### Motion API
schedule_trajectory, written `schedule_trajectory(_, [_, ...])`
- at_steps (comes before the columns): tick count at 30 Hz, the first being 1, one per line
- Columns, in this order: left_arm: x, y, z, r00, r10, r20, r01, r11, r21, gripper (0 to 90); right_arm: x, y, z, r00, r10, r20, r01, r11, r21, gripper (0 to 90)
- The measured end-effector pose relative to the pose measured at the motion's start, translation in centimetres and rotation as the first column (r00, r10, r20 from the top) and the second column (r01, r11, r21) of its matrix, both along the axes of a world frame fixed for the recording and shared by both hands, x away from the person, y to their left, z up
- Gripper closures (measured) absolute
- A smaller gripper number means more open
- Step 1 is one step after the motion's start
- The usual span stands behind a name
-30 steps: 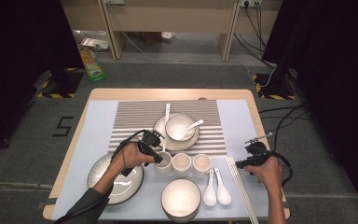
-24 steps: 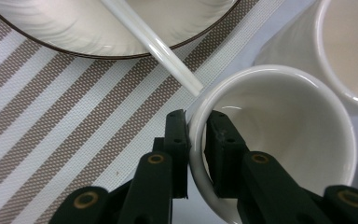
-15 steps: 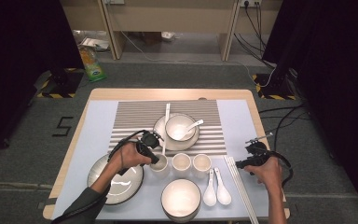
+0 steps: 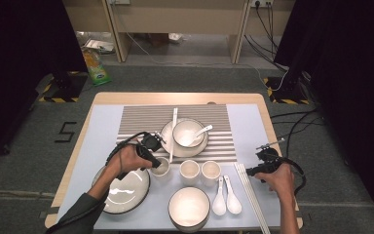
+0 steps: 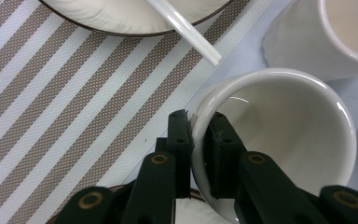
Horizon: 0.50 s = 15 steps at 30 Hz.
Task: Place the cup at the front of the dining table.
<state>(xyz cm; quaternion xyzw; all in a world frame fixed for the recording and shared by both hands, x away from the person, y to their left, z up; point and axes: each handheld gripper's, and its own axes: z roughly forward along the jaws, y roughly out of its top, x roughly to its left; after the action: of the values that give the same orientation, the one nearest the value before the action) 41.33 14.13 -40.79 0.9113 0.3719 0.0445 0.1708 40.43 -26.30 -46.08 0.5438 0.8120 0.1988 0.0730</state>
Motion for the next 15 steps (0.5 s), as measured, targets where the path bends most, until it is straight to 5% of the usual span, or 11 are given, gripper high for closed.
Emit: schedule_trajectory(15, [2.2,1.8,1.3,0.9973,0.073,0.005,-0.073,0.9969,0.03,81.2,0.0,0.0,0.0,1.0,-0.002,-0.002,0.002,1.0,0.004,40.9])
